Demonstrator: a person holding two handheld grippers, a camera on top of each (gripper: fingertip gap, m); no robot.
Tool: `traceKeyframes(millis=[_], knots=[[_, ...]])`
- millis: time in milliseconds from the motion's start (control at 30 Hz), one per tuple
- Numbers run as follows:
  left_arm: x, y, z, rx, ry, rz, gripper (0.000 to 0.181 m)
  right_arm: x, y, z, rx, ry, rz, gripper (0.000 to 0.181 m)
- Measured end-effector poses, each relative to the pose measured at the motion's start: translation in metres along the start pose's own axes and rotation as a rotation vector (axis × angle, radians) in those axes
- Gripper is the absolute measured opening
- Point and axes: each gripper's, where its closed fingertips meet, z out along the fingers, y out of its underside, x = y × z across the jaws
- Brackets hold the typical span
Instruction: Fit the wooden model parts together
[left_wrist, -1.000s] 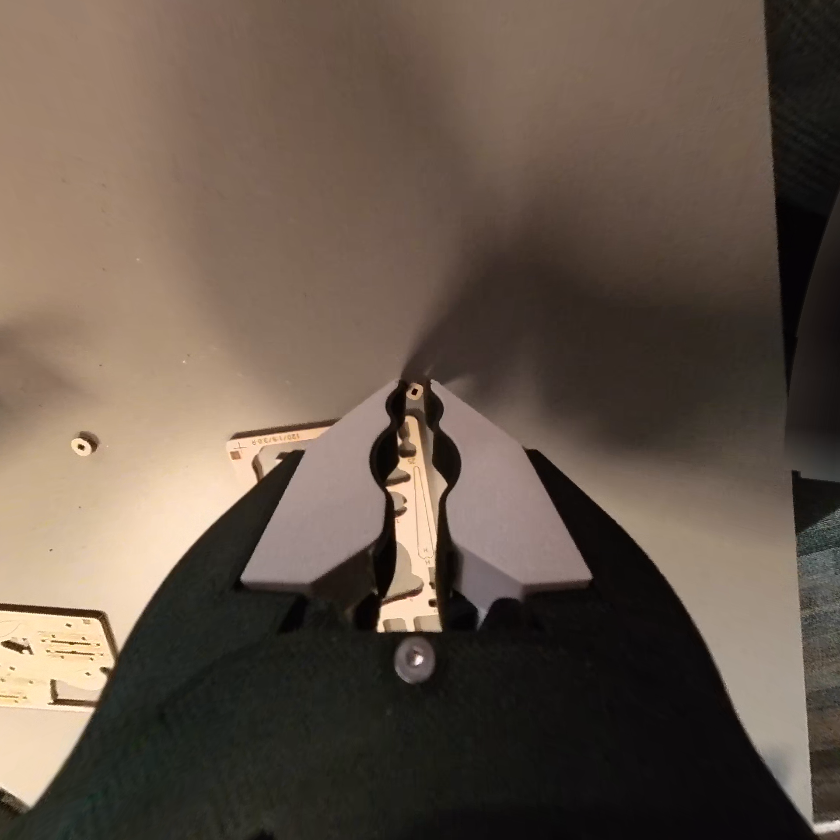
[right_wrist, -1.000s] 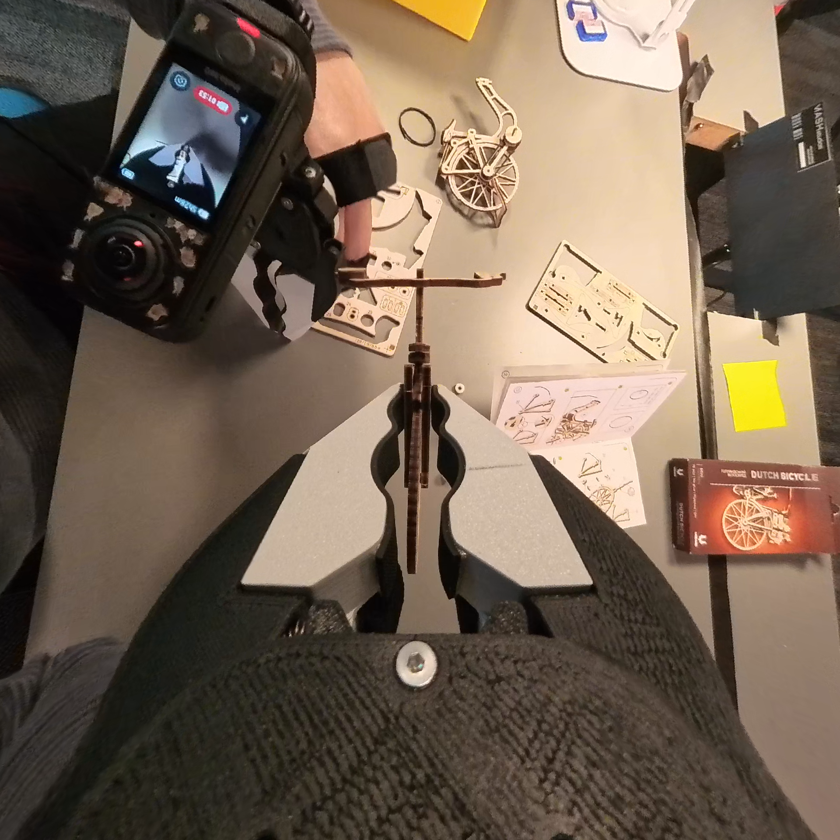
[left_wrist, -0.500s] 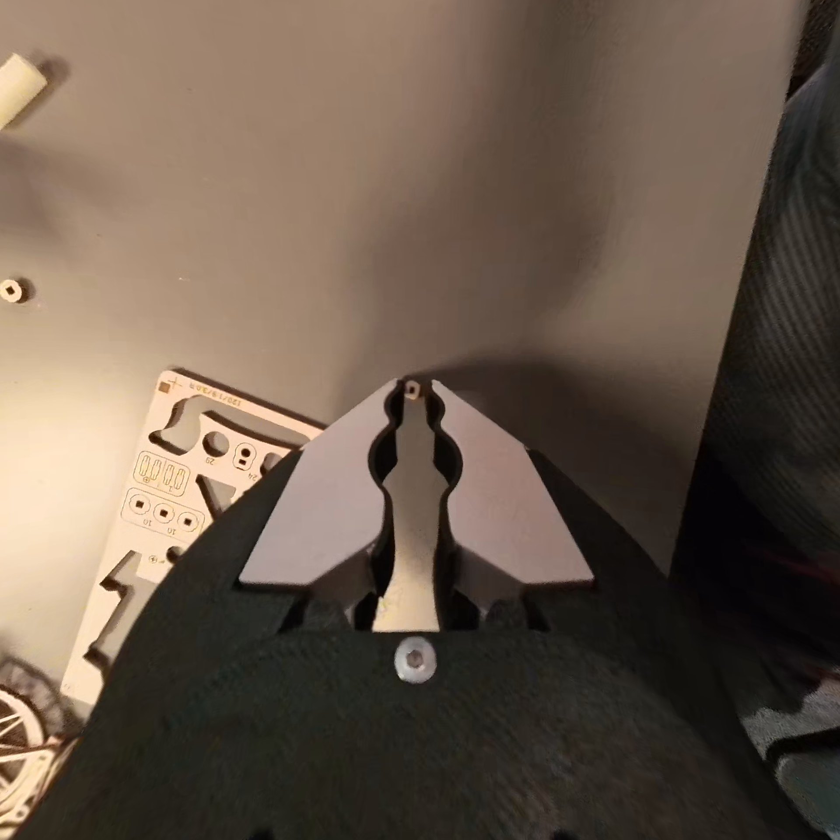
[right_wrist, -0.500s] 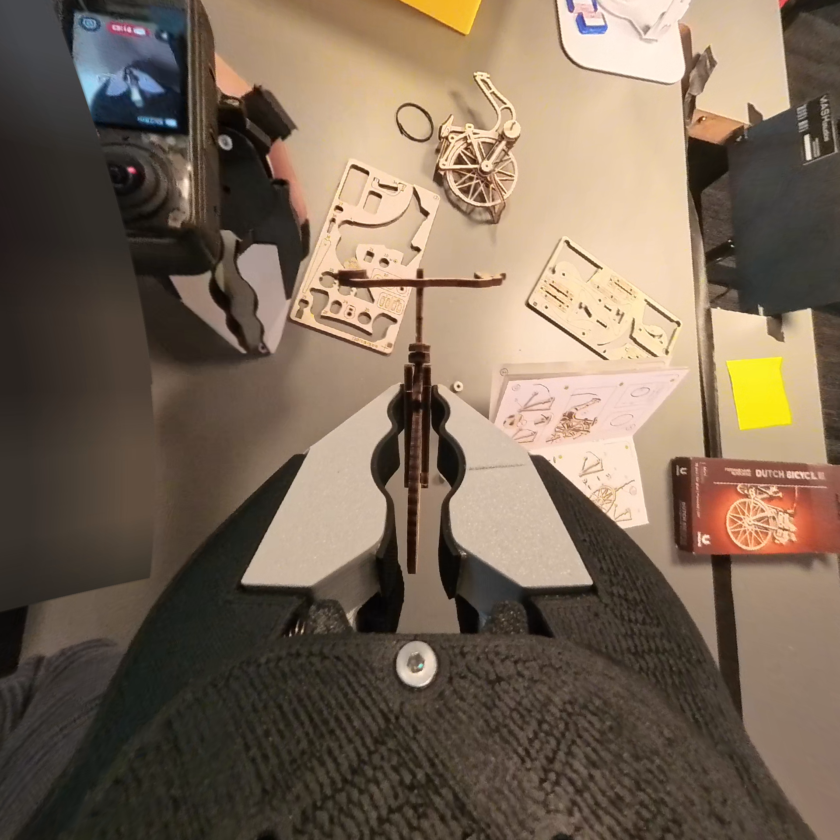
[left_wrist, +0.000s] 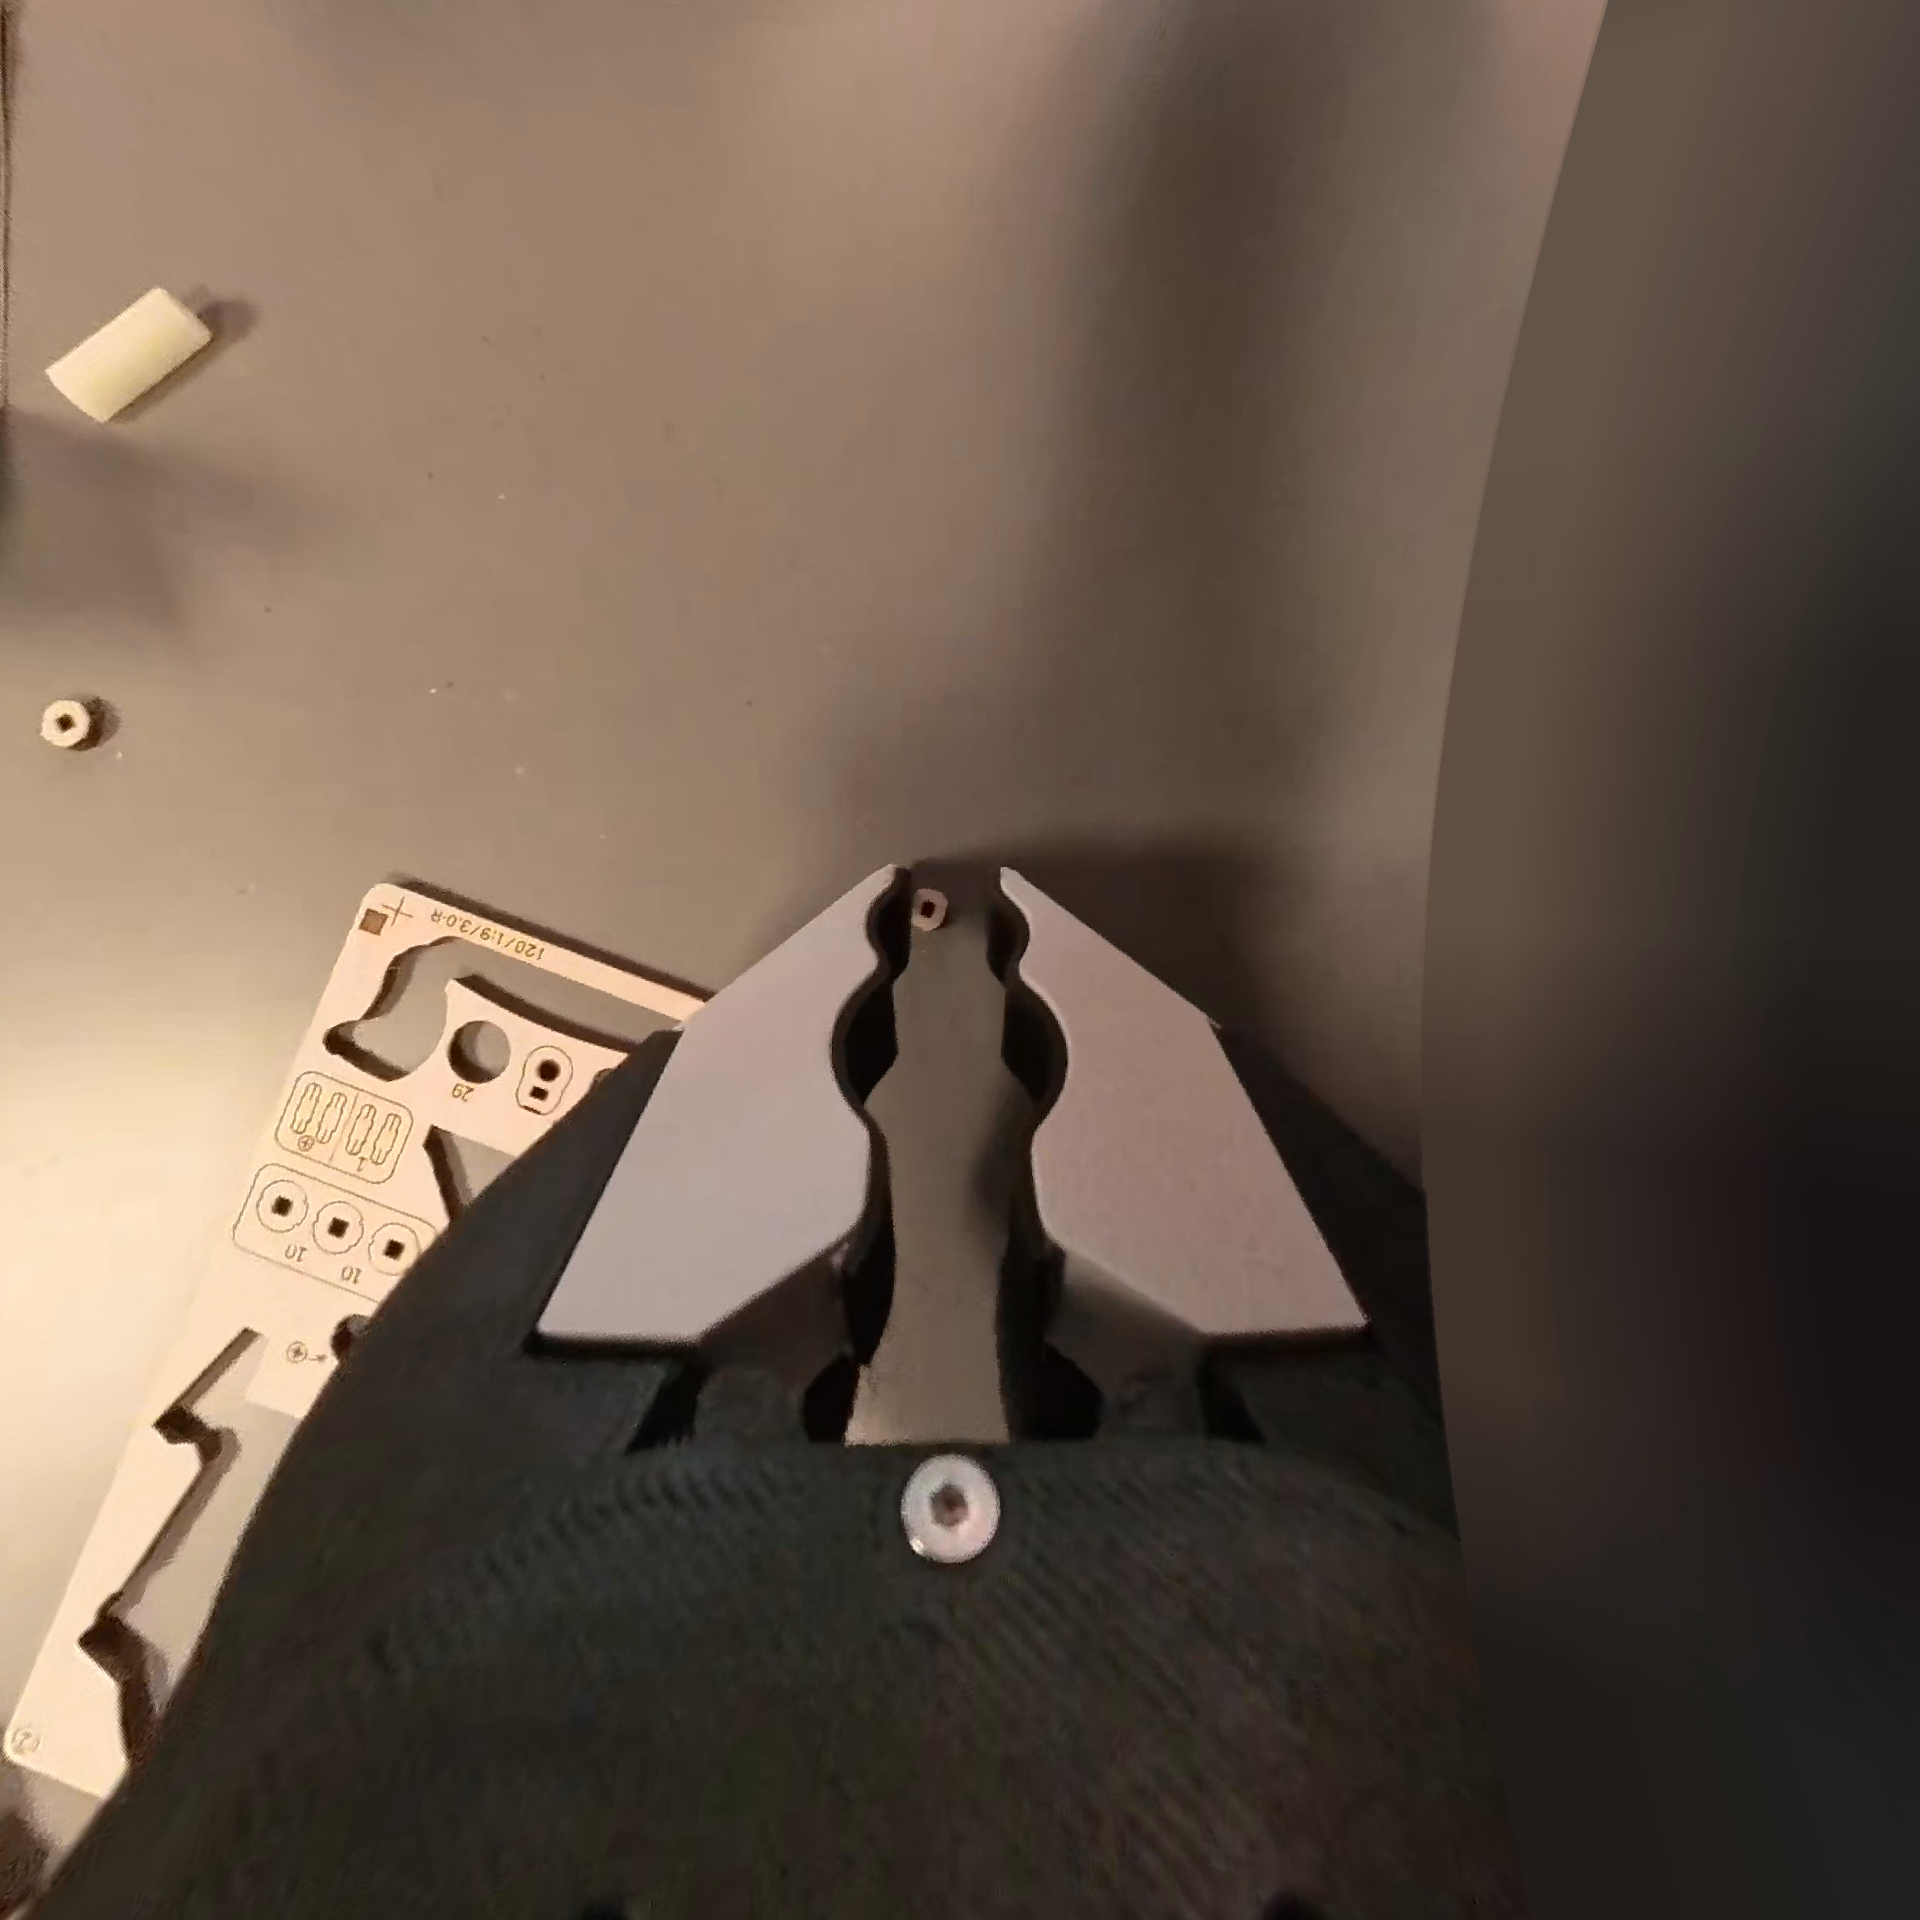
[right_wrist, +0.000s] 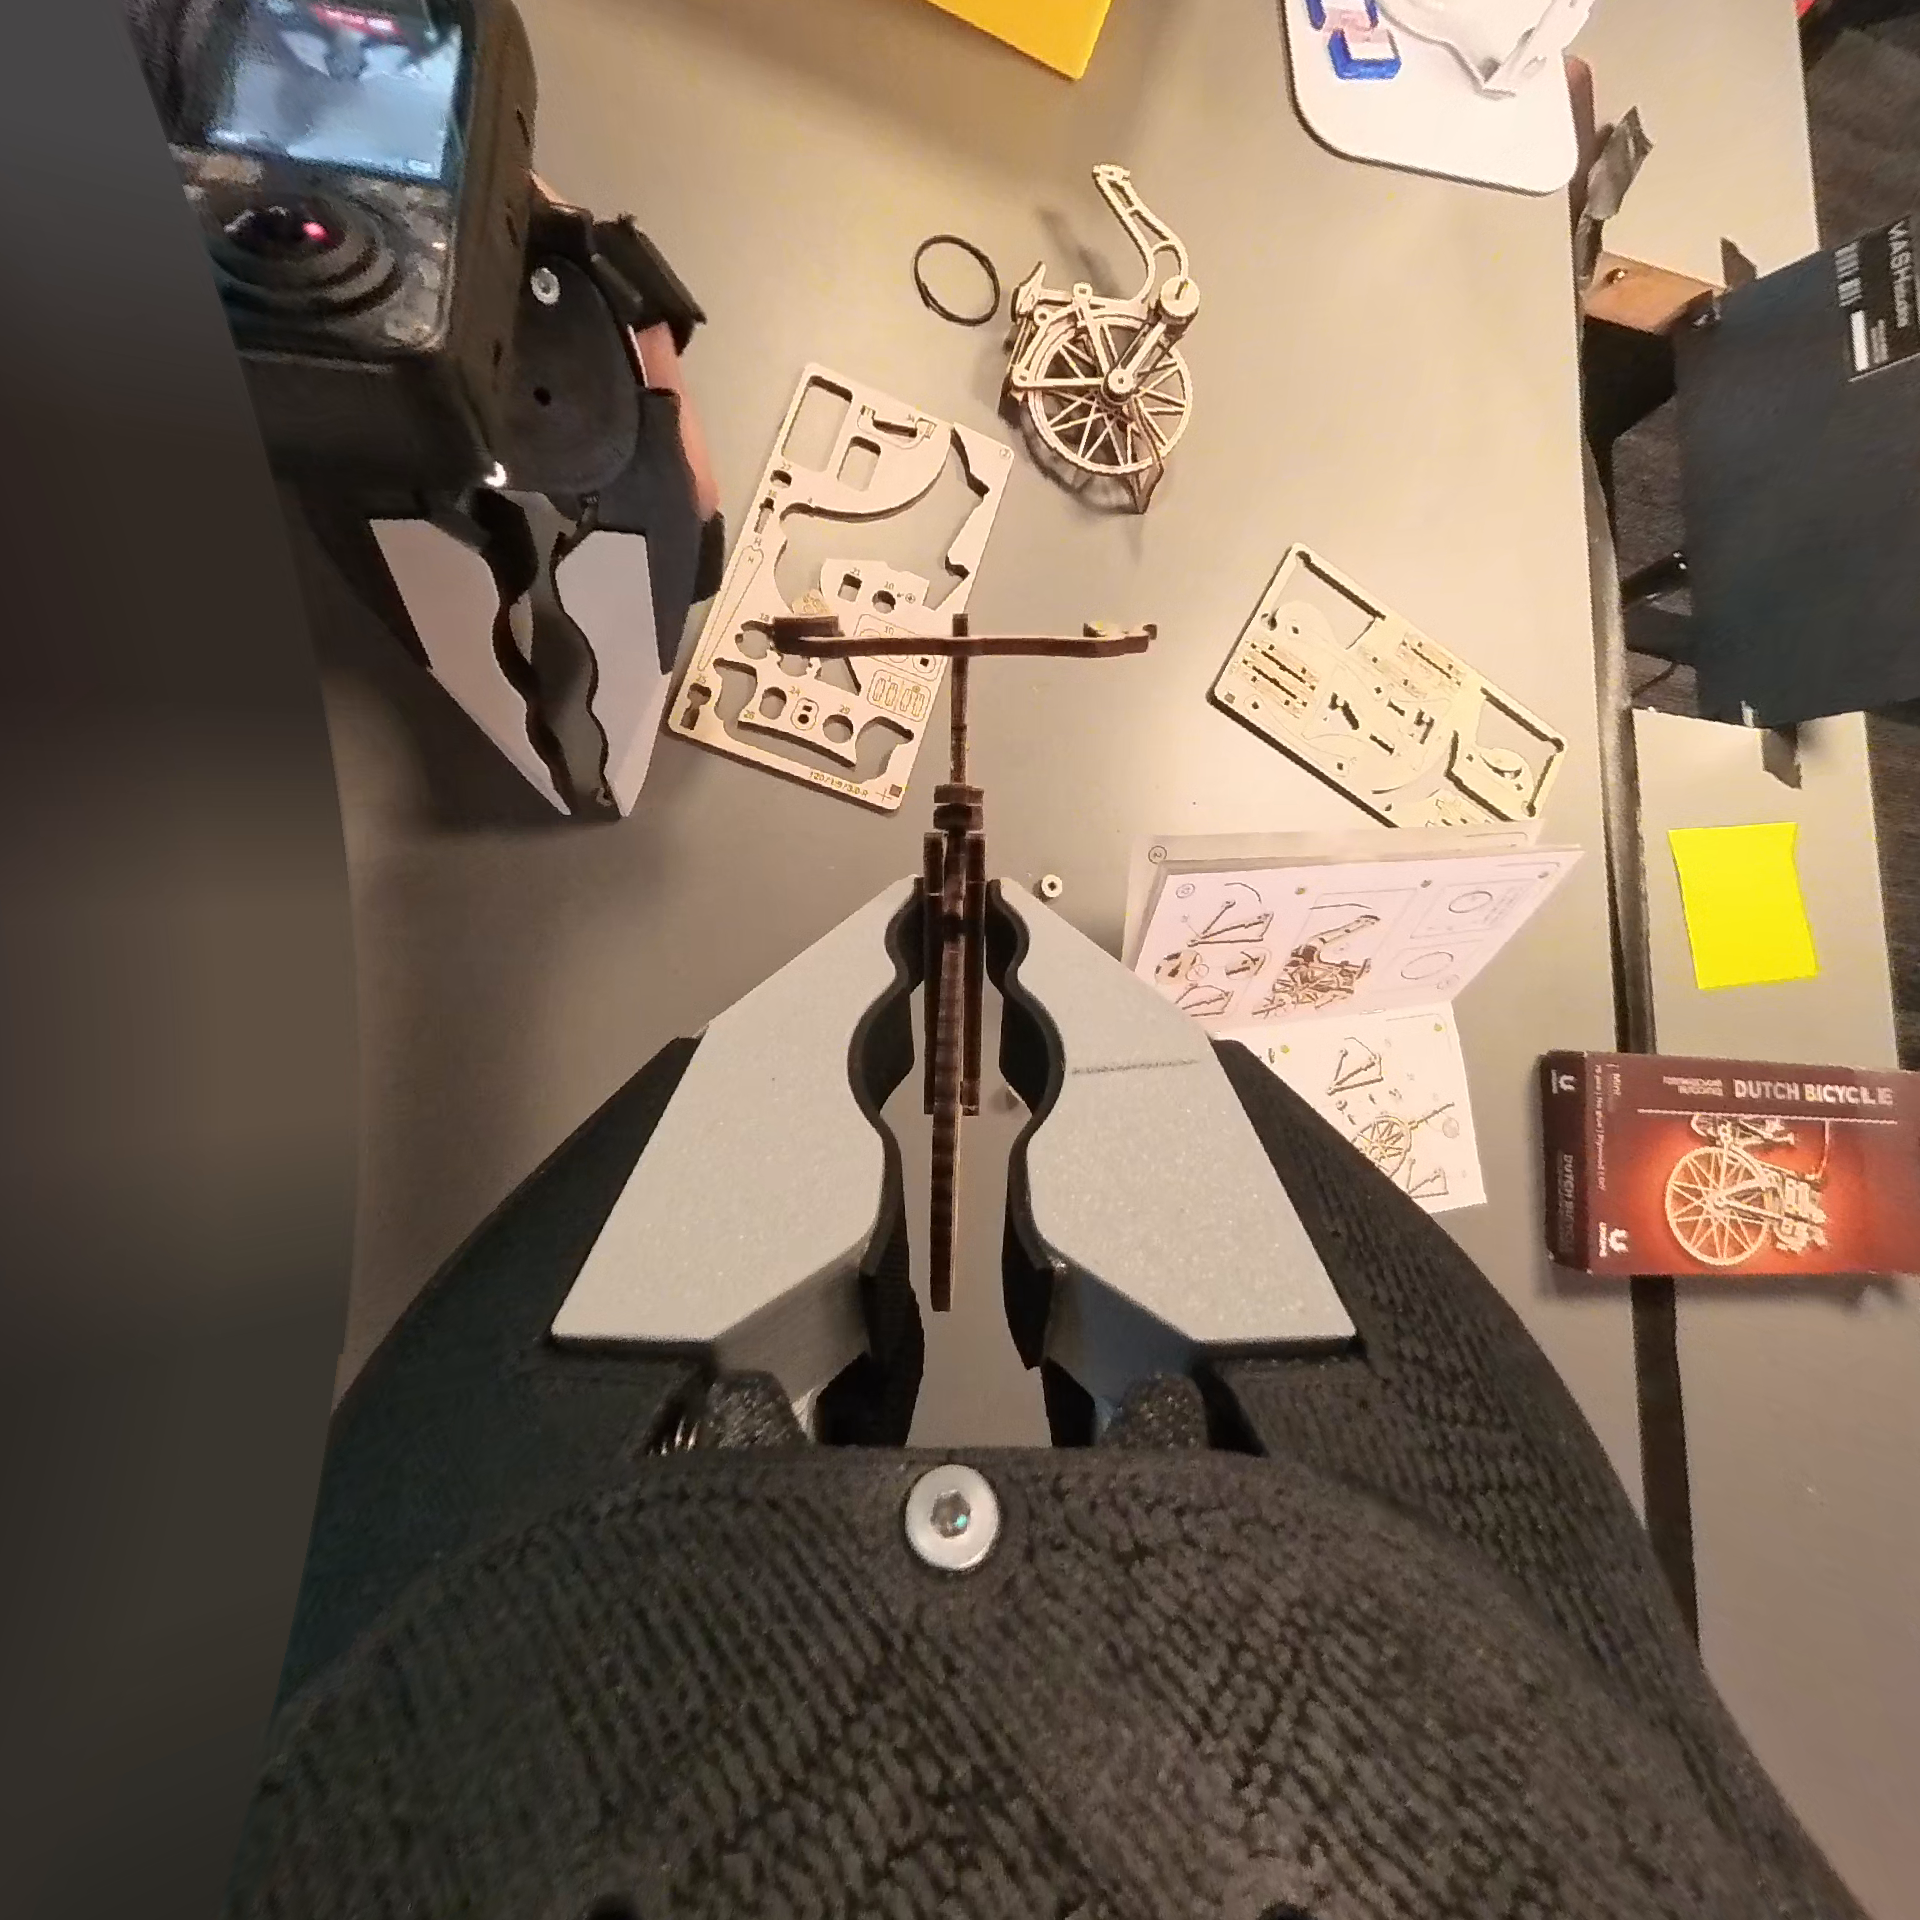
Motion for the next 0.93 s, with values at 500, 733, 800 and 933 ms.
traceKeyframes(millis=[500,733,800,933], knots=[[-0.004,0.005,-0.003,-0.017,-0.006,0.031,0.007,-0.001,0.000,0.001,-0.003,-0.003,-0.003,0.008],[-0.002,0.004,-0.002,-0.019,-0.021,0.074,0.006,0.003,0.003,0.010,-0.010,-0.031,0.014,0.008],[-0.006,0.004,-0.003,-0.027,-0.060,0.093,0.006,0.004,0.002,0.012,-0.003,-0.033,0.002,0.008],[-0.034,-0.019,-0.034,0.147,-0.271,0.045,0.005,0.006,-0.004,0.017,0.022,-0.019,-0.061,0.008]])
